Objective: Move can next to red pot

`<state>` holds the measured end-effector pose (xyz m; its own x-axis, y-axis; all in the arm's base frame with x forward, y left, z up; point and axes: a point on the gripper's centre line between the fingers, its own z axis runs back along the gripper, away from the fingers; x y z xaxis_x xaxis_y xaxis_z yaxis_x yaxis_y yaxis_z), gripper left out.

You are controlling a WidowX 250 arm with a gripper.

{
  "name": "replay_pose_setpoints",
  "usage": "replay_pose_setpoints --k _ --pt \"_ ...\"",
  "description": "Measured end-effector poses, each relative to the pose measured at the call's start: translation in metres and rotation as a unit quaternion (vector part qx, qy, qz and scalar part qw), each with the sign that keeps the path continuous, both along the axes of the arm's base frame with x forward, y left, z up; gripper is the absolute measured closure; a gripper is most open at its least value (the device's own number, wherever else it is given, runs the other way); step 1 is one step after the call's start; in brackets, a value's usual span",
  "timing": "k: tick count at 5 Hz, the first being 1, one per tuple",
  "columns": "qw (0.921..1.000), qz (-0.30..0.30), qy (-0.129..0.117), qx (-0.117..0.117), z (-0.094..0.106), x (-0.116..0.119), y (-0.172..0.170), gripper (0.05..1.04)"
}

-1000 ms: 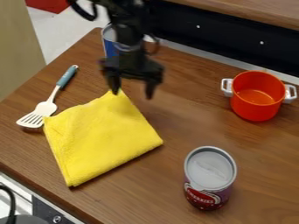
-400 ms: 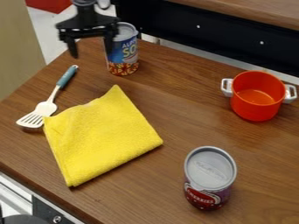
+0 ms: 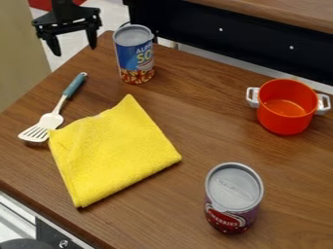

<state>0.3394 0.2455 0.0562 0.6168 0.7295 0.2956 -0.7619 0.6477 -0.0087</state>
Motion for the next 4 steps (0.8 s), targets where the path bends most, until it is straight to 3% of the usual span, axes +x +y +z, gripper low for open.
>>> replay_pose_setpoints --k 1,3,4 --pt "0.9959 0.082 -0.029 0.028 -0.009 0.014 0.02 0.087" --pt "0.9793 0.195 -0.052 0.01 -0.013 0.05 0.016 0.087" --pt "0.9755 0.211 -0.059 -0.018 -0.006 0.063 0.009 0.087"
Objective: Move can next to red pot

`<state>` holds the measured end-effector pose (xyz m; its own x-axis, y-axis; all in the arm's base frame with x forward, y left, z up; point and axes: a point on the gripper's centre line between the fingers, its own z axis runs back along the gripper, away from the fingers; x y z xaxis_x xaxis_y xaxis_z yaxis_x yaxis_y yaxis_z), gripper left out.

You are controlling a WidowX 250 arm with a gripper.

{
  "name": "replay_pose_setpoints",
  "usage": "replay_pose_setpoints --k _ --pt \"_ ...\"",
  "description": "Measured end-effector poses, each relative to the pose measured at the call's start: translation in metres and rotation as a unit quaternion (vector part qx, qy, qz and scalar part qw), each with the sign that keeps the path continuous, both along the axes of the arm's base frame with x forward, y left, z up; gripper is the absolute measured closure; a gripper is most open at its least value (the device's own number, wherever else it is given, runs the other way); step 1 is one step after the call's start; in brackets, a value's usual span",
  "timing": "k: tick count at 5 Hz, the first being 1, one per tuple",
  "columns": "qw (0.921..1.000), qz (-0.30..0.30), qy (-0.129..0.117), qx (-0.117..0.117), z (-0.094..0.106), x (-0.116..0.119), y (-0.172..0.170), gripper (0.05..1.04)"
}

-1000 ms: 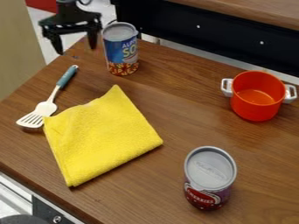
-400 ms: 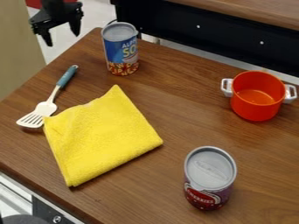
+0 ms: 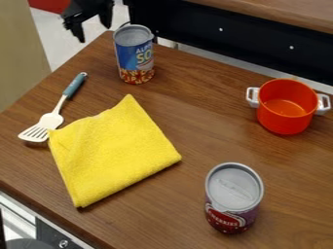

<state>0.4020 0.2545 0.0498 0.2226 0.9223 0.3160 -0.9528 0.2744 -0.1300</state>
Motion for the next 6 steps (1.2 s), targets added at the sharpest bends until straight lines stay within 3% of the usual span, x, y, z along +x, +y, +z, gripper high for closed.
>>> replay_pose_setpoints --k 1,2,3,4,5,6 --pt "0.9985 -0.025 0.008 -0.047 0.001 0.008 -0.014 0.087" --pt "0.9977 0.012 0.013 -0.065 0.003 0.01 -0.024 0.087" --pt "0.9953 0.075 0.01 -0.06 -0.011 0.007 -0.03 0.087" --pt "0.9885 0.134 0.019 -0.068 -0.013 0.008 -0.043 0.087" --pt "0.9817 0.177 0.008 -0.069 -0.03 0.01 -0.06 0.087" --pt "0.982 0.173 0.011 -0.075 -0.038 0.009 -0.071 0.087"
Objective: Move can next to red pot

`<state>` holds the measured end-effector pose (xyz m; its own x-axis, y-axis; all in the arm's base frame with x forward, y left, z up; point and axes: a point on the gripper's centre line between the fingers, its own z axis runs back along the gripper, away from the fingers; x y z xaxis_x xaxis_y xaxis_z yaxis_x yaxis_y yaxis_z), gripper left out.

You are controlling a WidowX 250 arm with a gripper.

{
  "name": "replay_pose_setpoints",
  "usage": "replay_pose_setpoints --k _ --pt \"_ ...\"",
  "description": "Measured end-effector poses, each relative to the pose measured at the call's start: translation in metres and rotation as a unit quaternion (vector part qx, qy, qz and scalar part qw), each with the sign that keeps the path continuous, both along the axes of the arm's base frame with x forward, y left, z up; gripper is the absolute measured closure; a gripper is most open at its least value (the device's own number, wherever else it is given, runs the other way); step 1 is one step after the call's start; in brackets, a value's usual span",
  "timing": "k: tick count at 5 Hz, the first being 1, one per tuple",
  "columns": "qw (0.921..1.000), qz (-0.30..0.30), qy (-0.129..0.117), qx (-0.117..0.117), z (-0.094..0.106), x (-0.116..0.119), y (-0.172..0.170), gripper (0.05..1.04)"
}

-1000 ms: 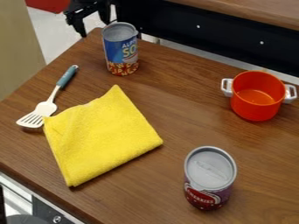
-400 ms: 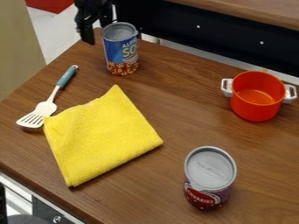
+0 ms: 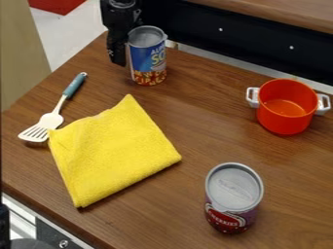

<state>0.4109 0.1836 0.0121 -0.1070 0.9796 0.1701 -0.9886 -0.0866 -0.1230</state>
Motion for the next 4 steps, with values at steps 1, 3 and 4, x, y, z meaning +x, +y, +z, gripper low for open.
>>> replay_pose_setpoints --k 1,3,4 --pt "0.9976 -0.061 0.016 -0.03 -0.003 -0.004 -0.019 0.087" --pt "0.9969 -0.057 -0.007 -0.053 0.007 -0.002 -0.055 0.087" --pt "0.9968 -0.054 -0.025 -0.052 0.018 -0.004 -0.073 0.087"
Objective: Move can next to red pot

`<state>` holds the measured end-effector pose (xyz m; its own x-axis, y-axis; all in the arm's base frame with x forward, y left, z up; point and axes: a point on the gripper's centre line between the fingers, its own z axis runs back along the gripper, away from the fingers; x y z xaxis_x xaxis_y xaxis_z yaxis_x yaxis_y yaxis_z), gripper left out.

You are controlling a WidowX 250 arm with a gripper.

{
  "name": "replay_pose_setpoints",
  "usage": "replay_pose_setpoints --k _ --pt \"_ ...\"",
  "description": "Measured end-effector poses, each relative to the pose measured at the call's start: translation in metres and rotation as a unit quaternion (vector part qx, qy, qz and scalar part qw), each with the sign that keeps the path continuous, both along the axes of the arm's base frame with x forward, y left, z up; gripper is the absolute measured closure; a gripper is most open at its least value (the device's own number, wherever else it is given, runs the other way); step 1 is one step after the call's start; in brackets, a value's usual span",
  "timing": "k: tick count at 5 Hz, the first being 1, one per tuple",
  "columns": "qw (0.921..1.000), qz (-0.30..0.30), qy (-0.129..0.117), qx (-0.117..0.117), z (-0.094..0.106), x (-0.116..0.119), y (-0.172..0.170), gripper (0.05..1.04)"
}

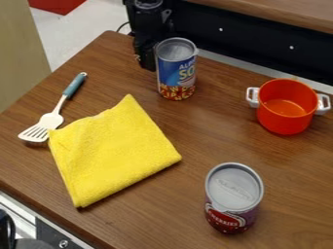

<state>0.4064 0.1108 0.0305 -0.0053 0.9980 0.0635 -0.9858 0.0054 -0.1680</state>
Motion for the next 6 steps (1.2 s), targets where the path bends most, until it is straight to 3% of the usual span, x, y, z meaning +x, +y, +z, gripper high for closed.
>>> replay_pose_setpoints --k 2,4,5,6 --pt "0.9998 0.006 -0.007 0.015 0.007 -0.005 -0.032 0.087" --pt "0.9999 -0.01 0.011 0.007 0.003 -0.008 -0.066 0.087" --pt "0.9997 -0.015 0.017 -0.009 0.001 -0.01 -0.074 0.087" --pt "0.9999 -0.015 -0.002 0.0 0.018 -0.017 -0.058 0.087"
